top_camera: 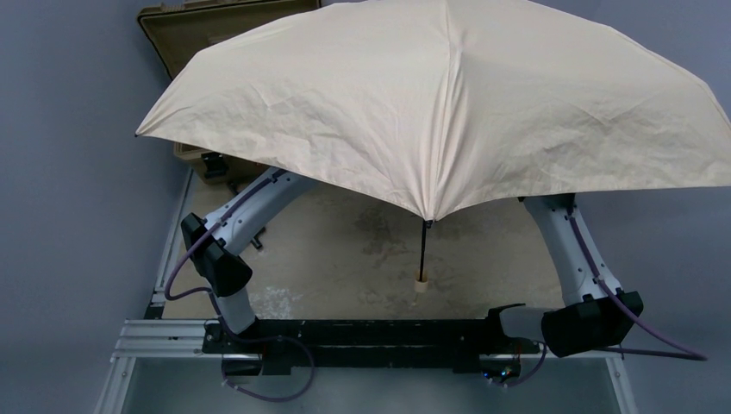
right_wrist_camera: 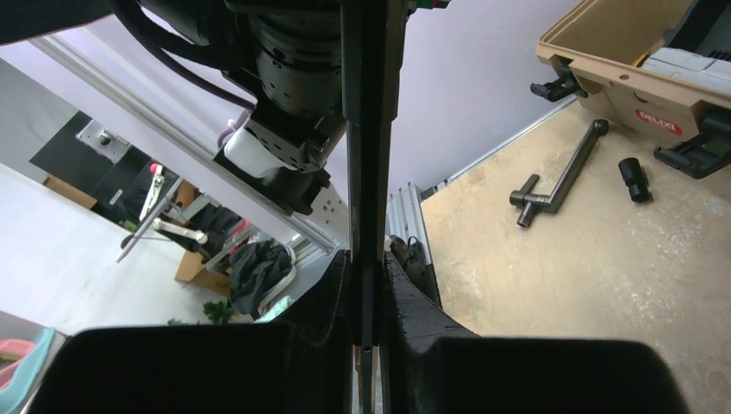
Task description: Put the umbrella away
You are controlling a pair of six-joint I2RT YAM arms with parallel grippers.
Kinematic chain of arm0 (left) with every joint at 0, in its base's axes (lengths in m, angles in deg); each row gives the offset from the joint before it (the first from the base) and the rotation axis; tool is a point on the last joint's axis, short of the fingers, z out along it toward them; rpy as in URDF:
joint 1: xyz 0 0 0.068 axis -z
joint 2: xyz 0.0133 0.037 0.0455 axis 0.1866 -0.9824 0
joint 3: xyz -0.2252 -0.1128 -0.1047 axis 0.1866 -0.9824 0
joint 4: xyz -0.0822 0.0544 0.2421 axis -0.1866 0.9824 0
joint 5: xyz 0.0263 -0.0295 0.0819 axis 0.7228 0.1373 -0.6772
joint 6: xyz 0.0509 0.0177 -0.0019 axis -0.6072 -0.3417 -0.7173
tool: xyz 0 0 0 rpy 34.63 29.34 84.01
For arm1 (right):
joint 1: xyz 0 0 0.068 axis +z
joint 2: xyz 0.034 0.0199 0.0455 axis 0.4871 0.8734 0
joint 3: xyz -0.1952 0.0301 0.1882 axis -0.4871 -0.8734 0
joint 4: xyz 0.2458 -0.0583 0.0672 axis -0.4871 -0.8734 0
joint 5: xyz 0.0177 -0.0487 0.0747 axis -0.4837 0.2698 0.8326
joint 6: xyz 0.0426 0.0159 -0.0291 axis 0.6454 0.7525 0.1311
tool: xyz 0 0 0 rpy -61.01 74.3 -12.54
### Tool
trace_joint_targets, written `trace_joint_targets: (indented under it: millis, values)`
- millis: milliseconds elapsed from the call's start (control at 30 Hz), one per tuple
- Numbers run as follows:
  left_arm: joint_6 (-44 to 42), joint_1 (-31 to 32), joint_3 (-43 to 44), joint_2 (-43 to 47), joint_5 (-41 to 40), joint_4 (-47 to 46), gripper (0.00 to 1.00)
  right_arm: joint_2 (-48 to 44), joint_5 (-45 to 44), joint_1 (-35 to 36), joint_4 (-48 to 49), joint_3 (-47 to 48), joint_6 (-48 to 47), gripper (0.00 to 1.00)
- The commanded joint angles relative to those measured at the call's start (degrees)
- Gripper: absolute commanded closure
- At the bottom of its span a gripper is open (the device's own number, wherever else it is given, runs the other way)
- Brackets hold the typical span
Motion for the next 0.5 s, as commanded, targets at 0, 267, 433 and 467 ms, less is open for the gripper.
trace_joint_targets:
  millis: [0, 267, 433, 467]
  values:
    - [1.5, -0.28, 2.67, 0.68, -2.94, -3.96, 1.0, -2.56, 1.97, -0.13, 1.3, 1.23, -2.56, 1.0]
    - [1.69, -0.25, 1.55, 1.61, -1.81, -4.42, 0.82, -2.83, 1.93, -0.34, 0.59, 1.16, -3.47, 1.0]
    - [1.31, -0.31, 1.58, 1.84, -1.09, -4.01, 0.64, -2.83, 1.85, -0.49, 0.42, 1.24, -3.62, 1.0]
    - [1.31, -0.38, 1.67, 1.77, -0.96, -4.09, 0.64, -2.83, 1.89, -0.5, 0.34, 1.2, -3.73, 1.0]
